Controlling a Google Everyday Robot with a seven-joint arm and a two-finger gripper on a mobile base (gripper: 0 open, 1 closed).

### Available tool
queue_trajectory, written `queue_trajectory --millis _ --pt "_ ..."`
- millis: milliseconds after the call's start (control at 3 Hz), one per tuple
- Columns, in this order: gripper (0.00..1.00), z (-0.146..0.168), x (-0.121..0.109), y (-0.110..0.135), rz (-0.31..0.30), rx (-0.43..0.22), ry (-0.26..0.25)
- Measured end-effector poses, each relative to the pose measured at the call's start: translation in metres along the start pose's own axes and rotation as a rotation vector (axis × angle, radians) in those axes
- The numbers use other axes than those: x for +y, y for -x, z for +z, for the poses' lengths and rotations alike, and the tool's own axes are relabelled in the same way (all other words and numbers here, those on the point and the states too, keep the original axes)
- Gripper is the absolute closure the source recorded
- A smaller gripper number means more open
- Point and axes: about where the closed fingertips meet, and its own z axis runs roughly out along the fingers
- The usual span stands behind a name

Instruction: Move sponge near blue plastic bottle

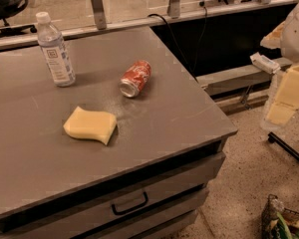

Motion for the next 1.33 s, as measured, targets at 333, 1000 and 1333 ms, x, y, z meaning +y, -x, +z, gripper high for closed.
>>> queue_trajectory --millis 333,1000,1333 --pt "0.0 -0.001 -0.001 0.002 -0.004 -0.007 -0.004" --pt "0.0 0.007 0.003 0.151 -0.293 -0.218 0.054" --pt "0.0 0.034 0.024 0.254 -0.44 -0.357 0.141"
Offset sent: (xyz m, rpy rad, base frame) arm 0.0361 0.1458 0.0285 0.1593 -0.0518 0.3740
